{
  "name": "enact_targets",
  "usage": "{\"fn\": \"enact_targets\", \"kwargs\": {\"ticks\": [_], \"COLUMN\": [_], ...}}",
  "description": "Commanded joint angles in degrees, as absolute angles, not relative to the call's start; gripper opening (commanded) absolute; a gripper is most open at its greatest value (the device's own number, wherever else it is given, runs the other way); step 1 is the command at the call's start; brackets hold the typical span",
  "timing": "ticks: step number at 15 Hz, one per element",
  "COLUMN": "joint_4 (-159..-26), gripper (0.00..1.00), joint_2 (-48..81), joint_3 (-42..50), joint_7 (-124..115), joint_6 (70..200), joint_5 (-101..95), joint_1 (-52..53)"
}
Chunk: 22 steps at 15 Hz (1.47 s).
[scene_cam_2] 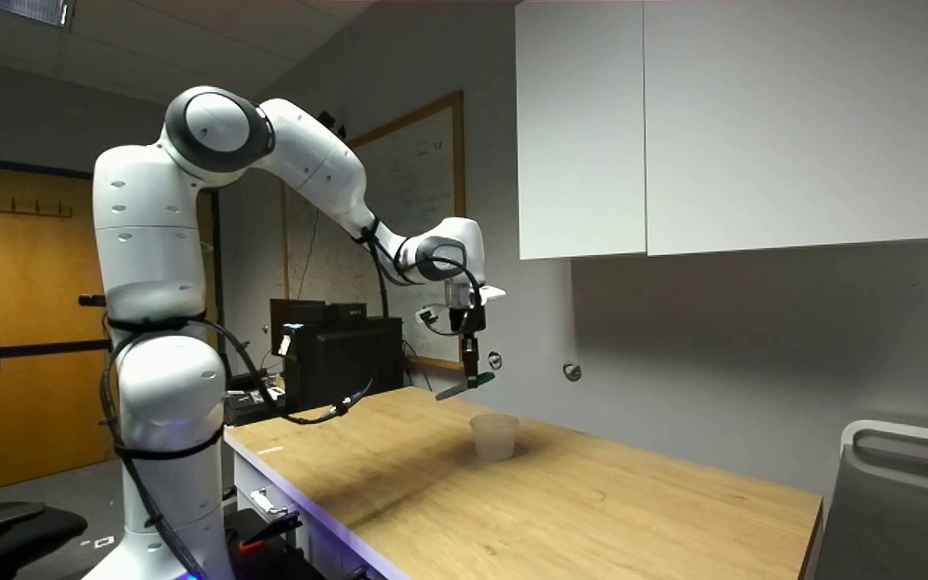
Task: Pick up the pen and put it in the cup
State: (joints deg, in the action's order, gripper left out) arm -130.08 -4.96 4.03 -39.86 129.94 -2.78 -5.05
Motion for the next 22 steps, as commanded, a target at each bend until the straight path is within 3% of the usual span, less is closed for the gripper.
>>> {"fn": "enact_targets", "kwargs": {"ticks": [1,11,22], "joint_4": [-129.21,-121.16,-111.94], "gripper": [0.10,0.10,0.10], "joint_2": [-6.00,2.01,14.87], "joint_3": [1.25,0.08,1.22], "joint_7": [-55.32,-94.86,-101.27], "joint_6": [133.22,130.28,119.05], "joint_5": [-11.21,-39.55,-42.67], "joint_1": [-5.31,-4.28,2.34]}}
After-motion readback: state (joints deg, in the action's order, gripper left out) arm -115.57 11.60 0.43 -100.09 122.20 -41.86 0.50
